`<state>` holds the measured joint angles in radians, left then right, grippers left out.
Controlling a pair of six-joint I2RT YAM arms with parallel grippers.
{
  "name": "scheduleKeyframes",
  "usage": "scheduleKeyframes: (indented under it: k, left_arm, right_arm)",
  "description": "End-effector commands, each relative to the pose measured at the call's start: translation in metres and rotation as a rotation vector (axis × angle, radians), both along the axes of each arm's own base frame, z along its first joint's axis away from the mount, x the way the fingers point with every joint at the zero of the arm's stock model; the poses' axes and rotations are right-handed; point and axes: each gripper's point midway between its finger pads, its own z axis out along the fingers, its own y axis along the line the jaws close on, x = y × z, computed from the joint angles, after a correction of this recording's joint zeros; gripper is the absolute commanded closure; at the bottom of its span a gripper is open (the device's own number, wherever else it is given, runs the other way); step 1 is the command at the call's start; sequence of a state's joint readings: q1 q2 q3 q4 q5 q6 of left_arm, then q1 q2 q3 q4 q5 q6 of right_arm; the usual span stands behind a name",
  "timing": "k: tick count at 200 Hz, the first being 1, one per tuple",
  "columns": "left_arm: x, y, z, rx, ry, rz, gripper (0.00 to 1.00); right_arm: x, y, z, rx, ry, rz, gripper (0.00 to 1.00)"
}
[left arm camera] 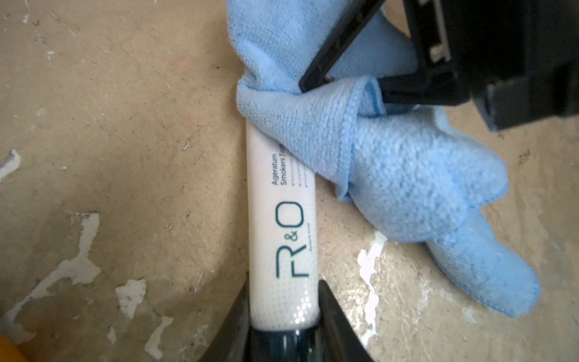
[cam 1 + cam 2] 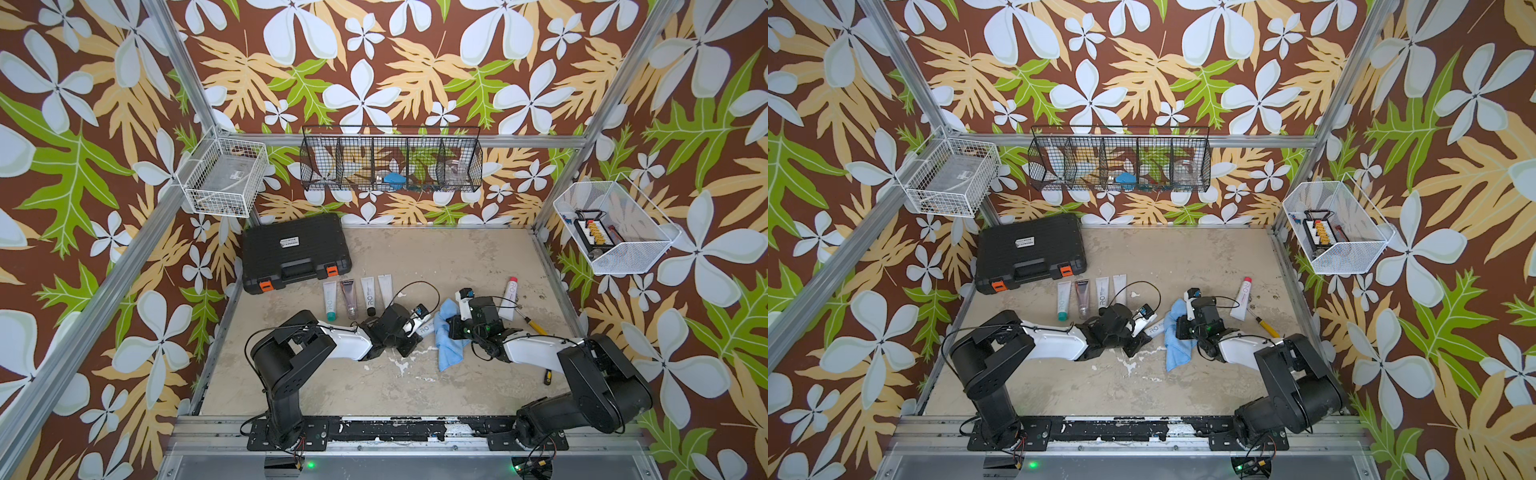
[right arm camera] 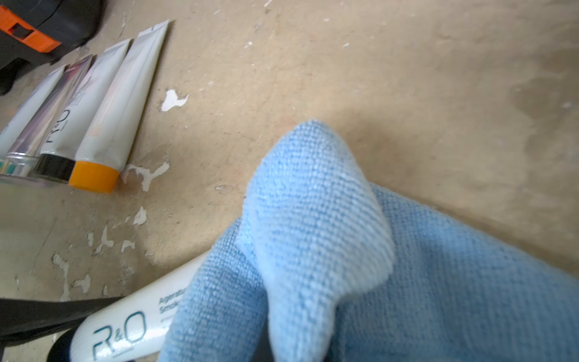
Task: Wipe the surface of the toothpaste tube
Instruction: Wipe the dirt from the toothpaste tube.
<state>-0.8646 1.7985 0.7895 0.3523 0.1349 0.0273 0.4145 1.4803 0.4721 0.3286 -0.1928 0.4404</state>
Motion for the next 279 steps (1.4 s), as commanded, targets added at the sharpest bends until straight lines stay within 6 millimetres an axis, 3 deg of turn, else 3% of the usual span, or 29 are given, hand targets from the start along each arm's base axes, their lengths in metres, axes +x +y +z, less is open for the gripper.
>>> scheduleKeyframes:
  k: [1,69,108,188,279]
  left_arm:
    - [0.003,-0.008,0.007,-0.031,-0.015,-0.013,0.86]
    - [0.003,-0.008,0.007,-0.034,-0.017,-0.016,0.85]
    - [0.003,-0.008,0.007,-0.032,-0.016,-0.018,0.85]
    - [0.002,-0.007,0.008,-0.026,-0.023,-0.018,0.85]
    - [0.001,0.0,0.01,-0.002,-0.032,-0.022,0.85]
  right_arm:
    - [-0.018,0.025,-0.006,0.03,0.049,0.11,1.0]
    - [-0.047,0.079,0.003,0.173,0.077,0.217,1.0]
    - [-0.051,0.089,0.015,0.243,0.068,0.222,1.0]
    - [-0.039,0.052,-0.024,0.041,0.114,0.1,1.0]
    - [-0.013,-0.023,-0.033,-0.003,0.144,-0.1,1.0]
